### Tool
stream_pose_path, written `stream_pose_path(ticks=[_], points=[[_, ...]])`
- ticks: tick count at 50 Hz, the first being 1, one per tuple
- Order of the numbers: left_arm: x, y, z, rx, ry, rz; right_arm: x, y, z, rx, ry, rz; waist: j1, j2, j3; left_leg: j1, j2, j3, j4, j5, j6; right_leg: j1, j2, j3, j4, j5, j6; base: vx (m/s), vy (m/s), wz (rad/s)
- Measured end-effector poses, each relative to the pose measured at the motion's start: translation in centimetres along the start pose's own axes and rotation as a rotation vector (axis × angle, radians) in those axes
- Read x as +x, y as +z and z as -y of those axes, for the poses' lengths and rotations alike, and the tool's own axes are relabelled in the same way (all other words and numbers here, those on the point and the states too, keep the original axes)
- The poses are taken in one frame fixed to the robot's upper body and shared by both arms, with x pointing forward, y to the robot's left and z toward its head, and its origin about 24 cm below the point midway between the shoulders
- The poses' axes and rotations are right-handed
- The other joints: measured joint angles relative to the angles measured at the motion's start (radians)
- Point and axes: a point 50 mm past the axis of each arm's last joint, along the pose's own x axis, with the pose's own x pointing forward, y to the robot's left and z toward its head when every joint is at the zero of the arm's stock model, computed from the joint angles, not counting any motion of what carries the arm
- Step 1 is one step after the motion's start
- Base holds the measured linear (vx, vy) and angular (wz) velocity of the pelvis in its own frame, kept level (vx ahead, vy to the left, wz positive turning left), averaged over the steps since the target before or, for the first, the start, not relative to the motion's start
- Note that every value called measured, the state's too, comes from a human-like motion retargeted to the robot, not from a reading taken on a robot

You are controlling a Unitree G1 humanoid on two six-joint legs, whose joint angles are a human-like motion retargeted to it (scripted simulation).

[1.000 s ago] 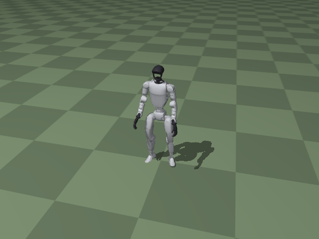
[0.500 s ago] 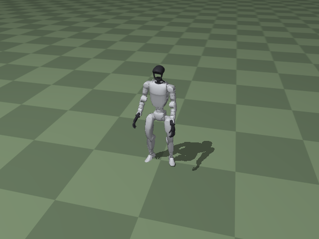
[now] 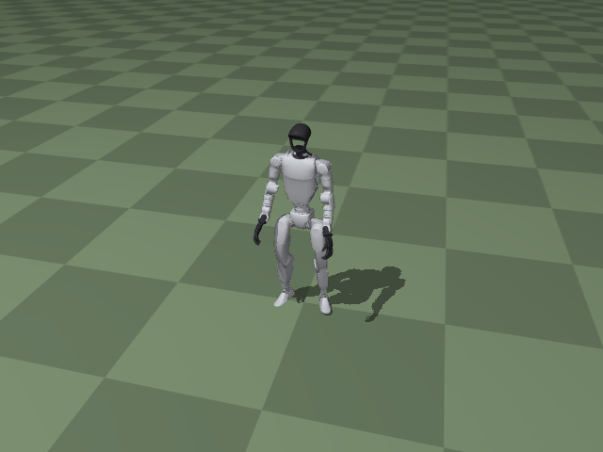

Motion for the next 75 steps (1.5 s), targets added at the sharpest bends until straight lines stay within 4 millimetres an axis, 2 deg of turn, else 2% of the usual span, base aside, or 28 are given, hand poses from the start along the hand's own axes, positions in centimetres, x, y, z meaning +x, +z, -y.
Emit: stream_pose_path(ticks=[6,17,31,36,40,48,52,57,68,75], points=[[-0.1,-0.3,0.2,0.005,-0.007,-0.009,-0.1,-0.4,0.4,-0.004,-0.007,-0.005,-0.003,0.001,-0.002,-0.003,-0.005,-0.013,0.002,-0.001,-0.001,0.005,-0.008,-0.012,0.0,-0.004,0.0,0.0,0.0,0.03],[-0.5,-1.2,0.5,0.01,-0.017,-0.039,0.0,0.0,1.0,-0.003,-0.031,0.018,0.001,0.003,-0.013,-0.002,-0.004,-0.016,0.003,-0.002,-0.002,0.008,-0.008,-0.016,0.0,-0.004,0.0,0.0,0.0,0.0],[-0.8,-2.3,0.2,0.025,-0.024,-0.059,0.2,1.8,0.9,-0.005,-0.034,0.085,-0.049,0.031,-0.018,0.007,-0.003,-0.029,0.008,-0.005,-0.007,0.028,-0.01,-0.029,0.0,-0.014,-0.017,0.0,0.0,0.0],[-0.7,-2.0,0.4,0.018,-0.022,-0.058,0.2,2.2,1.1,0.004,-0.032,0.104,-0.05,0.034,-0.011,0.009,-0.005,-0.016,0.004,-0.004,-0.002,0.02,-0.01,-0.016,0.0,-0.011,-0.009,0.0,0.0,0.0],[-0.5,-1.3,0.8,0.002,-0.021,-0.04,0.2,1.5,1.2,0.005,-0.03,0.076,-0.028,0.031,-0.012,0.005,-0.003,0.0,-0.001,-0.001,0.0,0.006,-0.003,-0.001,-0.001,-0.004,0.0,-0.02,-0.02,-0.2],[0.0,0.7,1.1,0.005,-0.034,0.021,-0.2,-1.8,1.0,-0.01,-0.012,-0.053,0.023,0.021,-0.018,-0.005,0.002,0.004,-0.003,0.003,-0.003,-0.01,0.003,0.003,0.001,-0.001,0.0,0.0,-0.01,-0.02],[0.1,1.2,0.9,0.019,-0.037,0.041,-0.4,-2.2,0.6,-0.016,-0.002,-0.067,0.018,0.012,-0.011,-0.006,-0.006,-0.013,-0.001,0.001,0.0,-0.002,-0.009,-0.01,0.006,-0.007,-0.003,0.0,0.03,0.2],[0.1,0.9,0.7,0.032,-0.033,0.038,-0.3,-1.5,0.5,-0.024,-0.001,-0.025,-0.006,0.007,-0.004,-0.007,-0.003,-0.026,0.002,0.001,-0.006,0.008,-0.009,-0.024,0.003,-0.009,-0.012,0.0,0.0,0.04],[-0.7,-1.5,0.9,0.024,-0.035,-0.04,0.2,2.0,0.6,-0.034,-0.023,0.088,-0.042,0.01,0.006,-0.003,-0.001,-0.011,0.005,-0.001,-0.005,0.009,-0.005,-0.012,-0.005,0.0,-0.008,0.0,0.0,0.0],[-0.7,-1.6,1.2,0.012,-0.038,-0.049,0.3,2.8,0.7,-0.01,-0.02,0.107,-0.023,0.021,0.008,-0.001,-0.005,-0.004,0.002,-0.001,0.004,0.004,-0.007,-0.003,-0.003,0.002,-0.001,0.0,0.0,0.0]])
